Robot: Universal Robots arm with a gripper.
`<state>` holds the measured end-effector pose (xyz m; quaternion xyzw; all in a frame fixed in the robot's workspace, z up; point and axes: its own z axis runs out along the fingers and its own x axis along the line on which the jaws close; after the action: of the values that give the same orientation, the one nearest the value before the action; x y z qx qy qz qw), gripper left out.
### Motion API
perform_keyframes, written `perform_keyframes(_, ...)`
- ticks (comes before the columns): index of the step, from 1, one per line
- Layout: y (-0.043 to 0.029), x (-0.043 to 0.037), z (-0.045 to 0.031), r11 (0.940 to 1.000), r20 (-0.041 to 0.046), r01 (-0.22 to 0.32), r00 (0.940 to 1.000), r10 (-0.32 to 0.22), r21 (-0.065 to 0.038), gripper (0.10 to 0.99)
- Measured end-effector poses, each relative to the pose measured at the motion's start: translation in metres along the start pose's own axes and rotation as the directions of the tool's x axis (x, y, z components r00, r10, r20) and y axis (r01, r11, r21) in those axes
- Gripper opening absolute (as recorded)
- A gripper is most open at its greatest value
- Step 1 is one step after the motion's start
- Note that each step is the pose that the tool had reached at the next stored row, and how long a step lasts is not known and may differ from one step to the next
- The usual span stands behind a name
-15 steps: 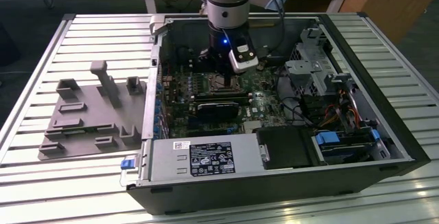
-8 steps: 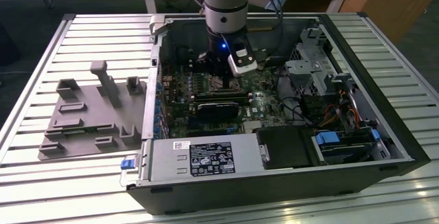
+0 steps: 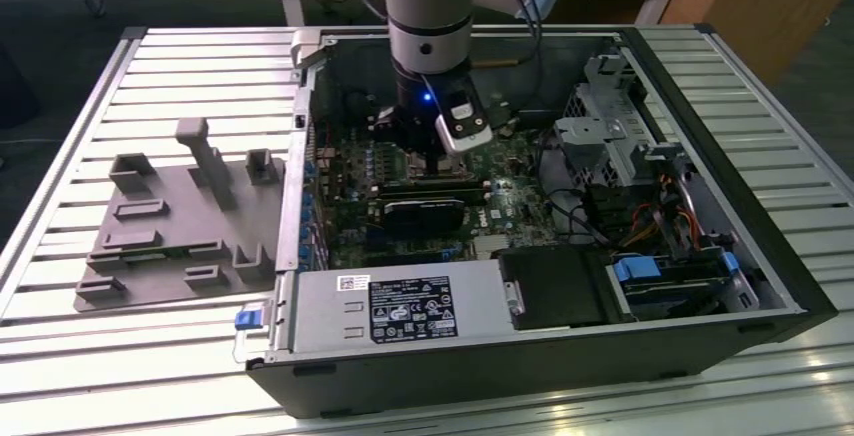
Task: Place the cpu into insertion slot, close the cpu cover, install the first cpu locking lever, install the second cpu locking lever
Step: 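Install the second cpu locking lever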
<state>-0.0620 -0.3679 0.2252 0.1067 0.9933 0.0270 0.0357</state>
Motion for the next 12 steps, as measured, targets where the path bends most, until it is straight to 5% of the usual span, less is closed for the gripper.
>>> perform_keyframes(8,-0.0074,0.0021,0.0028,0.9998,-0.004,0.01,0.9999,-0.01,-0.016,0.106)
perform_keyframes(12,-0.0104,0.004,0.0044,0.9992,-0.0082,0.015,0.9999,-0.015,-0.036,0.106)
